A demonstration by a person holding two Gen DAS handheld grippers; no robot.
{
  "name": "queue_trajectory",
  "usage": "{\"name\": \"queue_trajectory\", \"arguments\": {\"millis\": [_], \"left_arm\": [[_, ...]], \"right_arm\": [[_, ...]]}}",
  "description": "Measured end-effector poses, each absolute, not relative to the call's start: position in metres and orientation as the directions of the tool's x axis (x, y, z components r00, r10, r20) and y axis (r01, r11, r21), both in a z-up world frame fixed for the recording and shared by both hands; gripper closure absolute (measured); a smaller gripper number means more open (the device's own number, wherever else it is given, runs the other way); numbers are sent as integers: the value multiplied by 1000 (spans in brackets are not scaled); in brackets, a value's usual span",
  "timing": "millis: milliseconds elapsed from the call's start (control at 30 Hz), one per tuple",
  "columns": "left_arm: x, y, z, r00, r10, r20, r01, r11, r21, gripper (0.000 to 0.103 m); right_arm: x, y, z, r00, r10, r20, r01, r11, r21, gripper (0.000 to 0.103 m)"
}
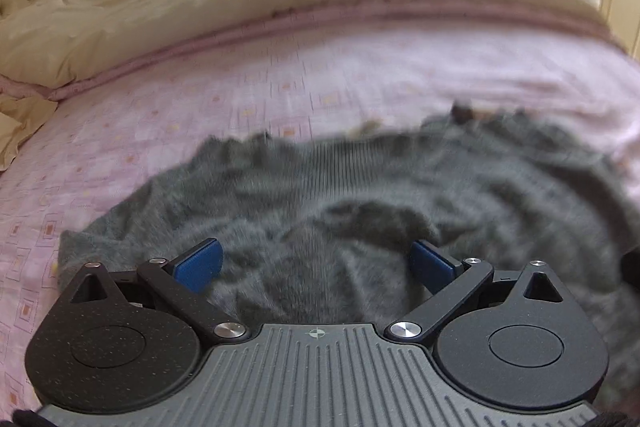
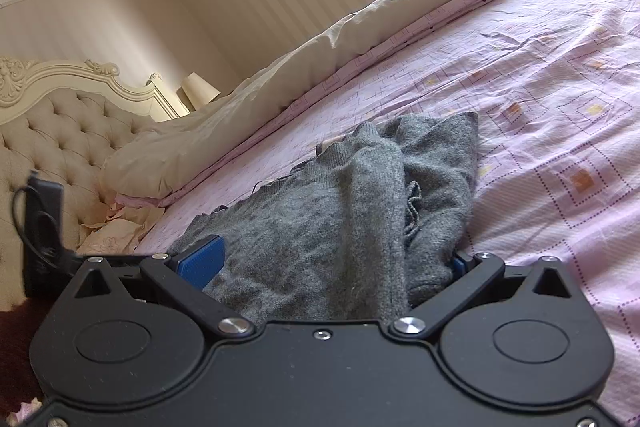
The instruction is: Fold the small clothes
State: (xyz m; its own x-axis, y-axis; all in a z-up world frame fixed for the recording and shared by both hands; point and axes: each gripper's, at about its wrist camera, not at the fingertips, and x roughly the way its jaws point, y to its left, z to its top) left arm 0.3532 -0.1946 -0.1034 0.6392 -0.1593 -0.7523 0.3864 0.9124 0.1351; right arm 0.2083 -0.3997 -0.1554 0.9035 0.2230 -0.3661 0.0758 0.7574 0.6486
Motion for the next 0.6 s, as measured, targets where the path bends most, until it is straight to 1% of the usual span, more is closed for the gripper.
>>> {"name": "queue_trajectory", "arguments": {"millis": [33, 167, 433, 600], "left_arm": [[353, -191, -106, 648, -172, -742, 381, 917, 120, 0], [358, -185, -106, 620, -189, -761, 357, 932, 59, 0], [357, -184, -109, 624, -204, -755, 359, 932, 44, 0], [357, -184, -111, 616, -210, -759, 362, 932, 36, 0]], "right_arm": [[208, -400, -155, 903, 223, -366, 76, 758, 648, 0], [209, -399, -154, 903, 224, -366, 75, 757, 650, 0], [207, -410, -154, 904, 267, -334, 45, 717, 695, 0], [209, -416, -152, 889, 307, -340, 35, 694, 719, 1]]}}
